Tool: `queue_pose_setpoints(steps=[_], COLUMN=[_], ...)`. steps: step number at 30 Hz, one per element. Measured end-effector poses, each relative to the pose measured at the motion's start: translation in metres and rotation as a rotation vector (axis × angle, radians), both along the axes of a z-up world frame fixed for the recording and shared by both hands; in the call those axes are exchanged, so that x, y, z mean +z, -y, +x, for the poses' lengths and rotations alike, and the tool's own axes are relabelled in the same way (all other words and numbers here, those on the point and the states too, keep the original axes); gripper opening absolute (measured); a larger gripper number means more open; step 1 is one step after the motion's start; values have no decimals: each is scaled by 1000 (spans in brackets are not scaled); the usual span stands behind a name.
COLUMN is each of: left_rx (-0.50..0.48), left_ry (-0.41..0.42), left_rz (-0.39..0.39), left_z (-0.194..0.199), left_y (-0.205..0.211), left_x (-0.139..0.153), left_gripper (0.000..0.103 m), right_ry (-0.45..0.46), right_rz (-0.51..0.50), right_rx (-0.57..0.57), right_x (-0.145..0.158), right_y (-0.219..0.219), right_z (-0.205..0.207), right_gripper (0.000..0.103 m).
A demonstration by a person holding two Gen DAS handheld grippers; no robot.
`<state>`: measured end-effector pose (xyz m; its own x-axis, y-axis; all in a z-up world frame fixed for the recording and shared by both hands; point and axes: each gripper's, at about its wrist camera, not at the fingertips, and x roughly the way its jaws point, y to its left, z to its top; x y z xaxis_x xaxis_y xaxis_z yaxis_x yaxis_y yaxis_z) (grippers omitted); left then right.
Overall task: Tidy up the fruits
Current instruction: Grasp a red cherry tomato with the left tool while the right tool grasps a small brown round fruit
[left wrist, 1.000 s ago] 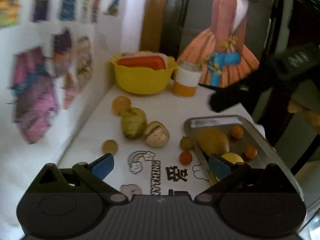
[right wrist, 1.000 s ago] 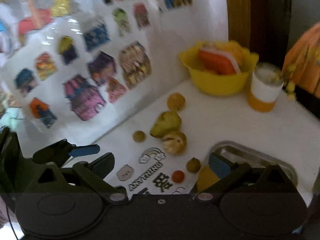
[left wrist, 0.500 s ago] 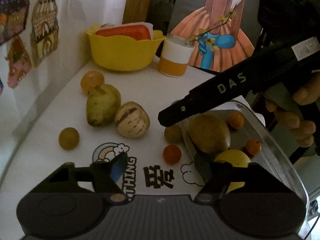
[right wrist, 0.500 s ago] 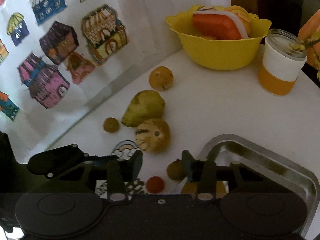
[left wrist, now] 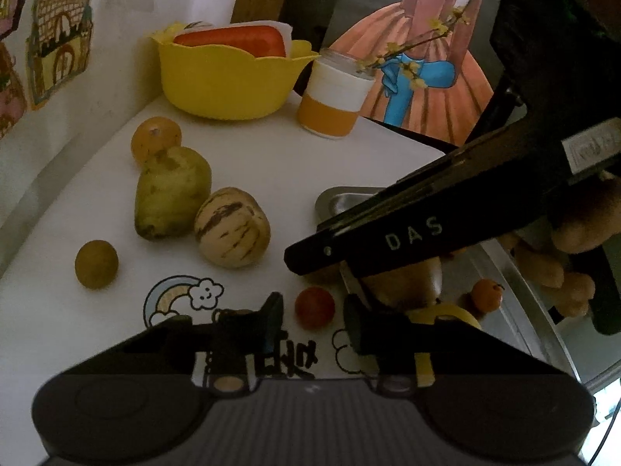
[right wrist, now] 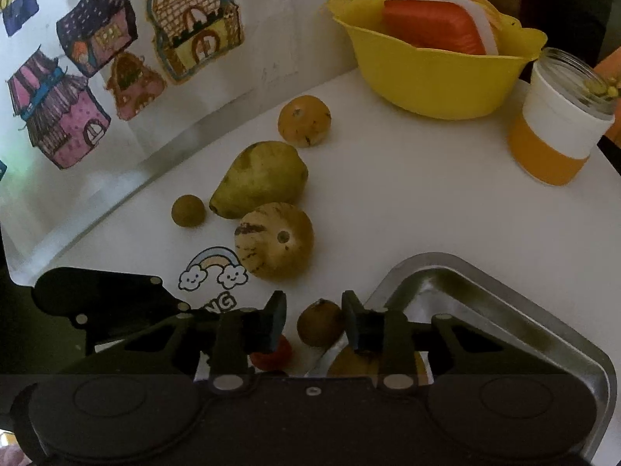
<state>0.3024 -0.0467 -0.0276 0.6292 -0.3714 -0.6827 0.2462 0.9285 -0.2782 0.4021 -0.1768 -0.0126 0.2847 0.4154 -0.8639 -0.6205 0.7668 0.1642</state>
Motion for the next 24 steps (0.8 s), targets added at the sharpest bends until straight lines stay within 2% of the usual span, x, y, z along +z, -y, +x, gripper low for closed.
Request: queue_pose_setpoints(steps=[3,6,10,12,16,24], left_rx=[-5,-4,11,21,37,55], left_ry=[-6,-10,-22,-26,-28,-38], left_rz=[10,15,13,13,17,16], left_z=[2,1,0,-2,-6,-11], left_y=[3,3,1,-2,-7,-11], left_x=[1,1,2,3,4,7], left_gripper=[25,23,23,22,22,22], right_ry=[20,36,57,68,90,99], right_rz=[-10,-16,-36,-53,-71,-29], right_rx=[8,16,28,39,56,49], right_x=[-1,-1,0,1,3,11], right_y=[-1,-3,-6,-9,-13,-11], right_z=[-1,-2,-4,-6,-9,-16], right_gripper=[33,33,31,26,26,26])
